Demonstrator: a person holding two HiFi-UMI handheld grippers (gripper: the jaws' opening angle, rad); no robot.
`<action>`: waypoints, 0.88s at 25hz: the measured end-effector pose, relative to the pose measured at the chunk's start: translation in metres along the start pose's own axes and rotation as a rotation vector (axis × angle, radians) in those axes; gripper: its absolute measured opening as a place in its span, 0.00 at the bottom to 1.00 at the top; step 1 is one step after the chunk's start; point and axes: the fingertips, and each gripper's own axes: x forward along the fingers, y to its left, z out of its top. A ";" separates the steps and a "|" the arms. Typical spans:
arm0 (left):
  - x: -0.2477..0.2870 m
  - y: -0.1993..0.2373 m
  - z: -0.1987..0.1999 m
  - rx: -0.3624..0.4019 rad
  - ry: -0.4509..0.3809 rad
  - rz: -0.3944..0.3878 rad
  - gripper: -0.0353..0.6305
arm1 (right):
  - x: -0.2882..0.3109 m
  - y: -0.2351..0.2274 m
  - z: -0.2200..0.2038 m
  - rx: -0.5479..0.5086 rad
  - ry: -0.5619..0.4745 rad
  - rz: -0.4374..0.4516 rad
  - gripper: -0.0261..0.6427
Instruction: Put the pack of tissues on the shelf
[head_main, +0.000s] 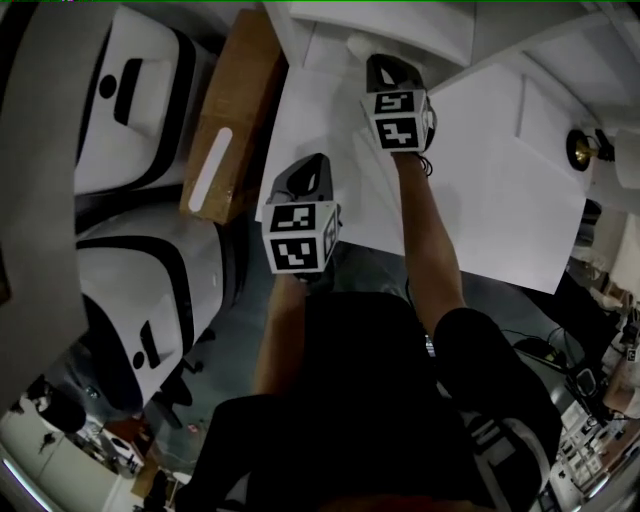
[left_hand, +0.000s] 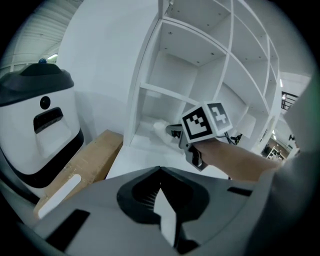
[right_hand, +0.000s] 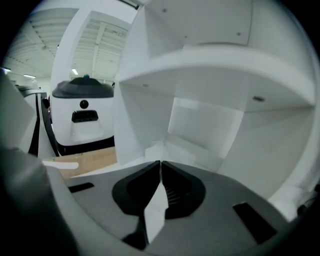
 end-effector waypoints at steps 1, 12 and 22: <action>-0.003 -0.003 0.004 0.011 -0.010 -0.004 0.07 | -0.012 0.000 0.007 0.008 -0.024 -0.003 0.08; -0.023 -0.047 0.060 0.147 -0.131 -0.069 0.07 | -0.130 0.001 0.030 0.201 -0.191 0.033 0.08; -0.042 -0.125 0.160 0.240 -0.359 -0.162 0.07 | -0.249 -0.052 0.087 0.337 -0.404 0.076 0.08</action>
